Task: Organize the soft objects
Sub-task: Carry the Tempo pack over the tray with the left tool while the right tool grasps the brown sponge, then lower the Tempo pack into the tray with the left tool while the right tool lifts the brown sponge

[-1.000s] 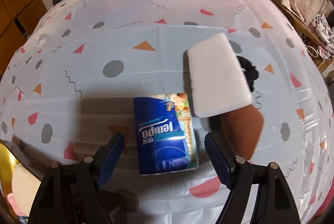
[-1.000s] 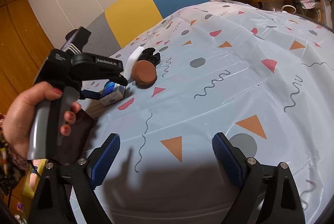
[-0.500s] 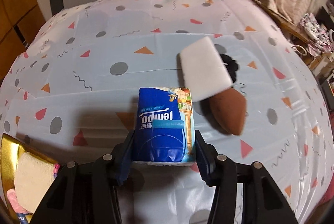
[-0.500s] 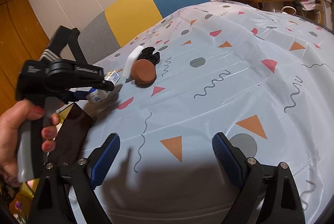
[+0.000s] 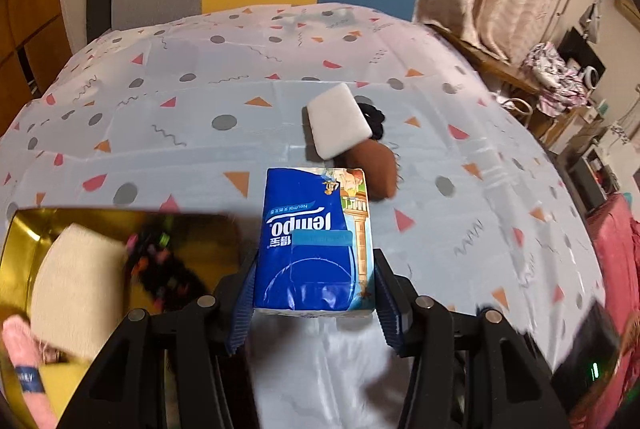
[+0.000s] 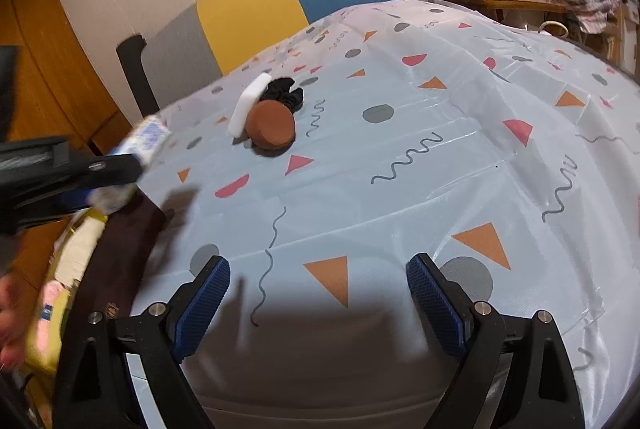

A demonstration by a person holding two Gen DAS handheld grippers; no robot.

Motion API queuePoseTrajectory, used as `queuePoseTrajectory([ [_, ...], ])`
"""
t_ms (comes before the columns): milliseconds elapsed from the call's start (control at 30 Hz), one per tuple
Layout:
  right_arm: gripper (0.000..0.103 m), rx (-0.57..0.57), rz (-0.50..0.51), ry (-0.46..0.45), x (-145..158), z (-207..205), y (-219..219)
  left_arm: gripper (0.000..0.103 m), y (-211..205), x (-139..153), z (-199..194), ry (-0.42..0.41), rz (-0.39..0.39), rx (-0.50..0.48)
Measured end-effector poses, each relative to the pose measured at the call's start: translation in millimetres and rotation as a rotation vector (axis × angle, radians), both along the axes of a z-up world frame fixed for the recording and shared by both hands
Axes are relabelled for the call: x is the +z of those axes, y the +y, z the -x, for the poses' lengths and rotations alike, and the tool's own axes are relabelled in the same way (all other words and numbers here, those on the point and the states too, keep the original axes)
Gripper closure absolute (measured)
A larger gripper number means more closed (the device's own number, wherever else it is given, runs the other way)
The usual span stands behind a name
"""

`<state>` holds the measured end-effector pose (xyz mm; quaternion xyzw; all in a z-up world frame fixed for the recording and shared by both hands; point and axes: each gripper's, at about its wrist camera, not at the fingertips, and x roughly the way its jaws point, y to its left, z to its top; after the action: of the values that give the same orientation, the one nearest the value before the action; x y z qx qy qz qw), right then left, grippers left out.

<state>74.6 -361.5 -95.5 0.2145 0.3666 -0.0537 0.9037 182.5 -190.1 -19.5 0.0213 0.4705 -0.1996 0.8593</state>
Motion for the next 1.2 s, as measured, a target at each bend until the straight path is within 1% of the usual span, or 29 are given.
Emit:
queuePoseTrajectory([
  [67, 0.011, 0.017, 0.044, 0.037, 2.8, -4.7, 4.9, 0.050, 14.6, 5.3, 15.4, -0.012, 0.028, -0.002],
  [100, 0.013, 0.032, 0.050, 0.042, 5.0, -7.2, 6.7, 0.050, 21.2, 7.2, 21.3, -0.020, 0.037, -0.002],
  [167, 0.017, 0.055, 0.046, 0.030, 8.9, -11.5, 7.6, 0.050, 36.5, 9.6, 32.3, -0.033, 0.049, 0.006],
  [200, 0.018, 0.061, 0.064, 0.019, 13.6, -16.5, 8.9, 0.050, 43.2, 9.3, 35.9, -0.032, 0.054, 0.009],
  [267, 0.018, 0.076, 0.111, -0.004, 22.9, -27.8, 12.2, 0.050, 57.1, 6.0, 44.1, -0.020, 0.067, 0.023],
  [333, 0.019, 0.099, 0.166, -0.032, 32.6, -45.4, 16.7, 0.050, 71.2, 1.5, 48.6, 0.009, 0.092, 0.040],
  [400, 0.019, 0.115, 0.215, -0.045, 38.1, -65.4, 20.6, 0.050, 80.9, -1.7, 53.8, 0.021, 0.104, 0.057],
  [467, 0.024, 0.124, 0.253, -0.027, 37.0, -90.7, 23.0, 0.050, 92.4, -4.1, 59.6, 0.029, 0.120, 0.072],
  [567, 0.029, 0.109, 0.254, 0.017, 30.2, -122.0, 20.4, 0.050, 107.5, -6.5, 69.0, 0.032, 0.132, 0.093],
  [633, 0.029, 0.103, 0.257, 0.036, 24.7, -141.9, 18.0, 0.050, 118.7, -8.4, 75.4, 0.039, 0.142, 0.105],
  [767, 0.030, 0.117, 0.301, 0.052, 19.6, -168.0, 22.0, 0.050, 140.0, -12.8, 85.6, 0.054, 0.152, 0.129],
  [800, 0.034, 0.125, 0.310, 0.059, 18.2, -173.6, 23.7, 0.050, 143.9, -14.3, 88.2, 0.058, 0.156, 0.135],
  [867, 0.053, 0.137, 0.321, 0.074, 16.3, -179.9, 25.7, 0.050, 151.8, -17.1, 91.4, 0.070, 0.166, 0.141],
  [900, 0.057, 0.148, 0.320, 0.080, 14.9, -182.4, 26.9, 0.050, 153.6, -17.5, 92.6, 0.072, 0.170, 0.139],
  [967, 0.060, 0.154, 0.326, 0.074, 15.5, -181.0, 29.7, 0.050, 158.4, -18.5, 96.3, 0.069, 0.178, 0.133],
  [1033, 0.060, 0.158, 0.326, 0.070, 16.5, -176.4, 31.5, 0.050, 161.6, -19.4, 99.4, 0.061, 0.175, 0.128],
  [1200, 0.064, 0.159, 0.325, 0.053, 20.6, -151.6, 34.3, 0.050, 169.2, -22.3, 105.9, 0.058, 0.182, 0.122],
])
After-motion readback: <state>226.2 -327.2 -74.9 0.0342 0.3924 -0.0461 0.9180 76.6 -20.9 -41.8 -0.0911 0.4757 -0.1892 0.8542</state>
